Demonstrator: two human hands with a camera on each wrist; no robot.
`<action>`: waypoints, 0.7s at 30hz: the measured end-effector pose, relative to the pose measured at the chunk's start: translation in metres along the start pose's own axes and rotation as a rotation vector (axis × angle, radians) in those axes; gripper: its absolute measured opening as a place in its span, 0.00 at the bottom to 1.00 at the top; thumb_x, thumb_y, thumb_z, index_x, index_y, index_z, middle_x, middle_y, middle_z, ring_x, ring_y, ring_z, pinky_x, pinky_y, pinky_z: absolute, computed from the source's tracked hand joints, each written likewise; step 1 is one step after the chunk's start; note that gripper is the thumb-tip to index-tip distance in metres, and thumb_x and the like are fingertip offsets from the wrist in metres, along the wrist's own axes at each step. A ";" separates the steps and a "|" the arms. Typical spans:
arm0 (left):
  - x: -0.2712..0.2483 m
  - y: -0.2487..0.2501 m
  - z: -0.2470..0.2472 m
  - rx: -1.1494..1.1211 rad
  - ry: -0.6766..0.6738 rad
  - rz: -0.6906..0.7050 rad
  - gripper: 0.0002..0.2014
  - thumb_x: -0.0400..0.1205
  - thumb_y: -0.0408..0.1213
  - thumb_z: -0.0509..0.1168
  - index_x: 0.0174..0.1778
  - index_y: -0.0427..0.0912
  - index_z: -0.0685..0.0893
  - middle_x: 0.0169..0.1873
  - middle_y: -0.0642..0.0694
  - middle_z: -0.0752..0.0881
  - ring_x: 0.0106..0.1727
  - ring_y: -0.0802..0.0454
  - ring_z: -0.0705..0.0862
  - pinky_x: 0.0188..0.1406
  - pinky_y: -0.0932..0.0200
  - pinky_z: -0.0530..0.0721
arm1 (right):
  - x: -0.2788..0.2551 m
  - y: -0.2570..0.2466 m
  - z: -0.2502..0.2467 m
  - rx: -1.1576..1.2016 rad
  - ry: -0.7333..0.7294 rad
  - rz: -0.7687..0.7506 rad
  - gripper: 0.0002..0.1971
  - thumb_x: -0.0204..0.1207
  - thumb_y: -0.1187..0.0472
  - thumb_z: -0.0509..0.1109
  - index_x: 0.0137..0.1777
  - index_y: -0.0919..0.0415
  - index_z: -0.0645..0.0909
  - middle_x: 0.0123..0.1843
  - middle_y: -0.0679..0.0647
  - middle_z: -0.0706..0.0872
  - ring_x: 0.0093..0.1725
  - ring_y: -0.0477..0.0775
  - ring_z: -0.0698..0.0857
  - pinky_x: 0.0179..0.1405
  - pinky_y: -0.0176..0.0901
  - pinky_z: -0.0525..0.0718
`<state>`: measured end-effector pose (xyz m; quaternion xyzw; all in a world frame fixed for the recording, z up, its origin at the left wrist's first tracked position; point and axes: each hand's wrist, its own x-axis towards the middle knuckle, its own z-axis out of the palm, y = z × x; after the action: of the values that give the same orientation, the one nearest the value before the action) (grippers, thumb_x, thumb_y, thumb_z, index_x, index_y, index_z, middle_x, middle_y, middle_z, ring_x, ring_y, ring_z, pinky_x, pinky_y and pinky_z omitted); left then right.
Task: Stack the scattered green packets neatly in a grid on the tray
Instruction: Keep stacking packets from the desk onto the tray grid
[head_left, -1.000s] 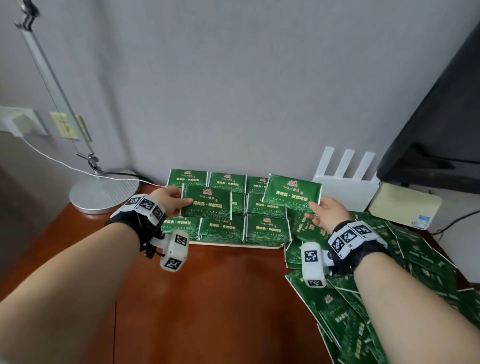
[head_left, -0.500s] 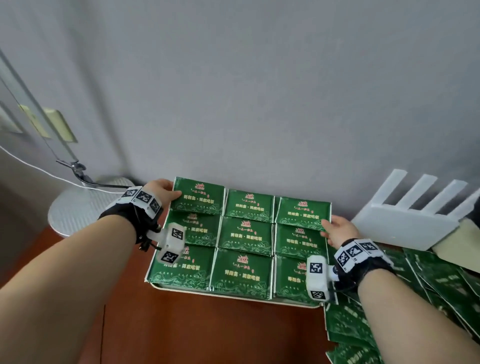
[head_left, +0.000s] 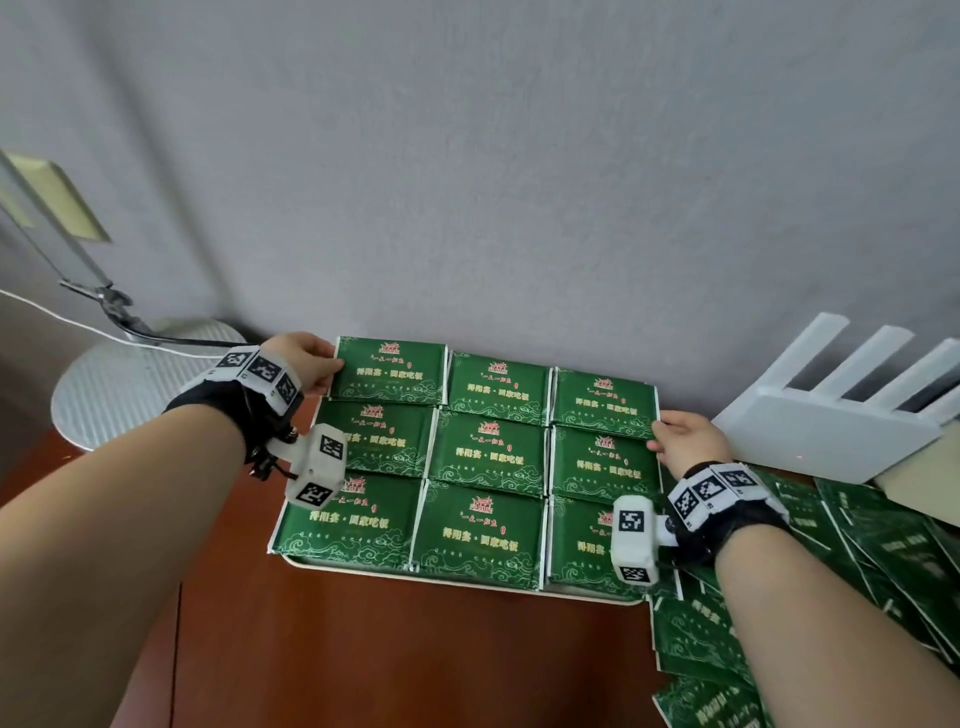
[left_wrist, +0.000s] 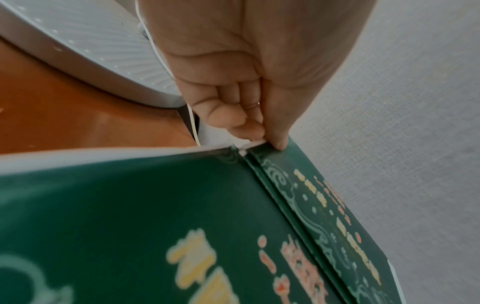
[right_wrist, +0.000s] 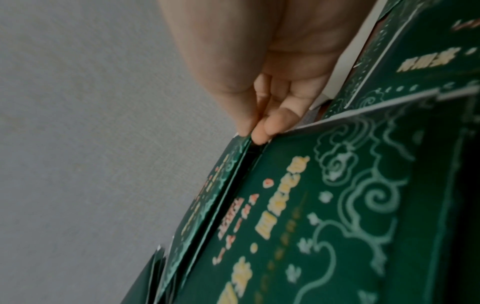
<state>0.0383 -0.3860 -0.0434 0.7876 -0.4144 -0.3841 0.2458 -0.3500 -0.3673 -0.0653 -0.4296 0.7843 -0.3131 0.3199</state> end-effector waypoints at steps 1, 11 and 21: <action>0.000 0.001 0.000 0.022 0.016 0.010 0.02 0.80 0.32 0.66 0.46 0.40 0.80 0.29 0.45 0.79 0.27 0.52 0.76 0.15 0.71 0.78 | 0.002 0.001 0.000 0.011 0.000 0.001 0.14 0.80 0.67 0.62 0.64 0.68 0.78 0.55 0.62 0.85 0.39 0.52 0.82 0.37 0.34 0.83; -0.002 0.004 -0.004 0.172 0.059 0.050 0.11 0.78 0.39 0.68 0.54 0.42 0.81 0.54 0.41 0.86 0.49 0.44 0.84 0.50 0.51 0.85 | 0.007 0.002 0.000 -0.090 0.020 -0.010 0.14 0.79 0.64 0.63 0.63 0.64 0.80 0.51 0.59 0.87 0.47 0.57 0.85 0.48 0.39 0.75; -0.093 0.026 -0.014 0.390 0.053 0.170 0.36 0.78 0.52 0.65 0.79 0.48 0.60 0.76 0.38 0.66 0.73 0.39 0.70 0.71 0.40 0.71 | -0.057 -0.020 -0.070 -0.293 -0.042 -0.163 0.26 0.79 0.55 0.65 0.76 0.58 0.67 0.76 0.62 0.67 0.72 0.61 0.72 0.73 0.46 0.64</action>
<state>0.0042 -0.3209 0.0203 0.7922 -0.5391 -0.2539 0.1312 -0.3700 -0.3111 0.0050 -0.5403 0.7772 -0.2114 0.2438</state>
